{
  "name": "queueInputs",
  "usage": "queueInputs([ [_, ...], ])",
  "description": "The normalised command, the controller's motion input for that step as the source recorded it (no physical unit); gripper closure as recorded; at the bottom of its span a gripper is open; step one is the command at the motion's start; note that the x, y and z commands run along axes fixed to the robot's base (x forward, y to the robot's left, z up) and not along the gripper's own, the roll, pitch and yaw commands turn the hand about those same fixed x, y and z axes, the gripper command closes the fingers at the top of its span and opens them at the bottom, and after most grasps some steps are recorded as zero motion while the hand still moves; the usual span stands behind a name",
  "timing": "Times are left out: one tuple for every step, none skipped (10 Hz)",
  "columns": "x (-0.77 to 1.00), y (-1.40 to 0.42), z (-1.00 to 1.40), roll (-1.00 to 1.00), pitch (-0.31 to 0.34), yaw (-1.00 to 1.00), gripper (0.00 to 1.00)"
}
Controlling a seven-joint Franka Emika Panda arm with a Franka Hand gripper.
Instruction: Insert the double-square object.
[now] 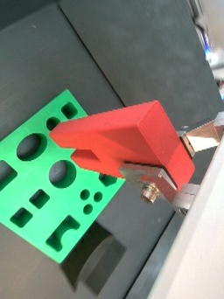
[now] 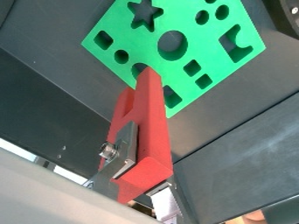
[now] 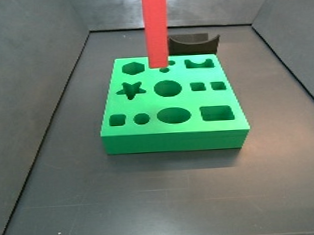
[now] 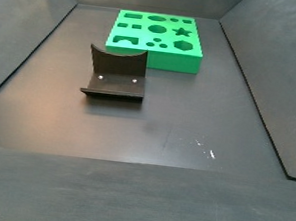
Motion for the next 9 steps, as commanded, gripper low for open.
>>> queueInputs([
  [0.35, 0.0, -0.06, 0.17, -0.084, -0.79, 1.0],
  [0.33, 0.0, -0.11, 0.19, -0.087, -0.81, 1.0],
  [0.31, 0.0, -0.11, 0.19, -0.087, -0.84, 1.0],
  [0.32, 0.0, -0.09, 0.18, -0.081, -0.83, 1.0],
  [0.38, 0.0, -0.09, 0.18, -0.076, -0.78, 1.0],
  [0.46, 0.01, 0.0, 0.08, -0.06, -0.73, 1.0],
  [0.58, 0.0, 0.0, 0.07, -0.041, -0.62, 1.0],
  [0.83, 0.0, 0.0, 0.11, -0.029, -0.39, 1.0],
  [0.74, 0.0, -0.14, 0.12, 0.027, -0.36, 1.0],
])
